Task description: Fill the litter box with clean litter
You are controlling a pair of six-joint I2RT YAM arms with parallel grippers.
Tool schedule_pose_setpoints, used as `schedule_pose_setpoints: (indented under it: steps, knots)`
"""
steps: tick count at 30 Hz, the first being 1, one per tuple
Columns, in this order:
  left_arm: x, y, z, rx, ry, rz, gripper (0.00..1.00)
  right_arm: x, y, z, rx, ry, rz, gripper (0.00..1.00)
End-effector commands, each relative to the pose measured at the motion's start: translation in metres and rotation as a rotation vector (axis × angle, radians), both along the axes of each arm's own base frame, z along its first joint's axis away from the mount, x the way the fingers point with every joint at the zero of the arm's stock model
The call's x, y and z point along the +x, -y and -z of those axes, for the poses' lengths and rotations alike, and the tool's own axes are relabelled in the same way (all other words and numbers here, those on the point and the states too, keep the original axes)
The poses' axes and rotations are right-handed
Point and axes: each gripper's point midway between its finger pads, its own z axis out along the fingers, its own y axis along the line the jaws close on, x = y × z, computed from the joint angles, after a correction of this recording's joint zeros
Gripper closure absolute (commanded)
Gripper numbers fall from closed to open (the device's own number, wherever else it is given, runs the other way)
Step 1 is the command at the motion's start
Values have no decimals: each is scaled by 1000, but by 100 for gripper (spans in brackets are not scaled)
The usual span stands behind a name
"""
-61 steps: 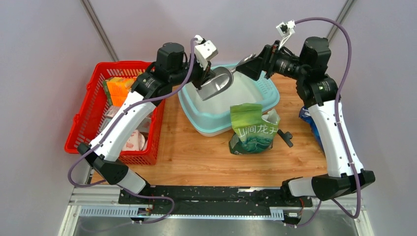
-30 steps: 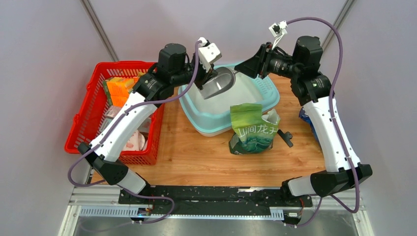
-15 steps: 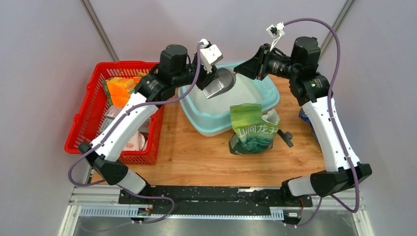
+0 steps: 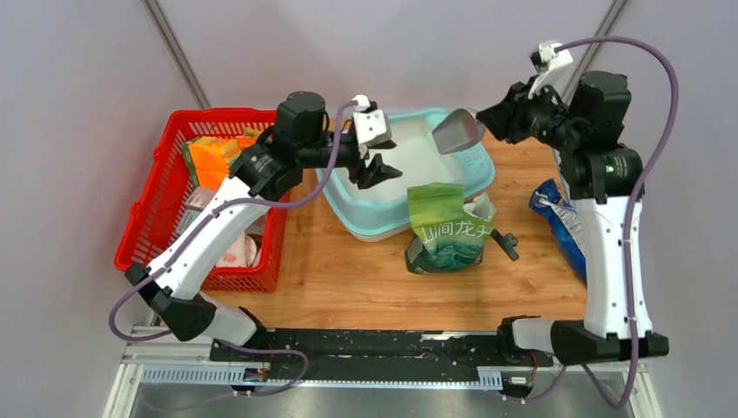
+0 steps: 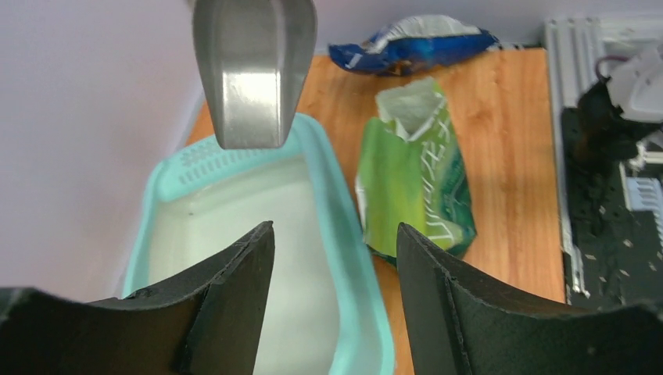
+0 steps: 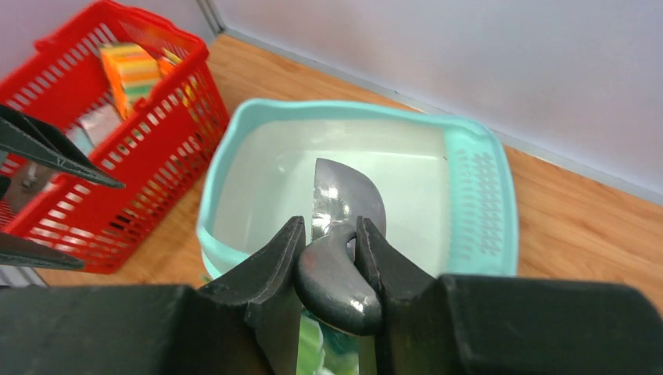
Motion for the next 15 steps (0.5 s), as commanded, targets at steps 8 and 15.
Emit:
schedule_pose_setpoints:
  steps: [8,15]
  knots:
    - [-21,62,62,149,-51,244,33,-70,40,13,-332,-9,53,100]
    - [-14,83,92,196,-92,241,51,-94,44,39,-444,-73,-37,100]
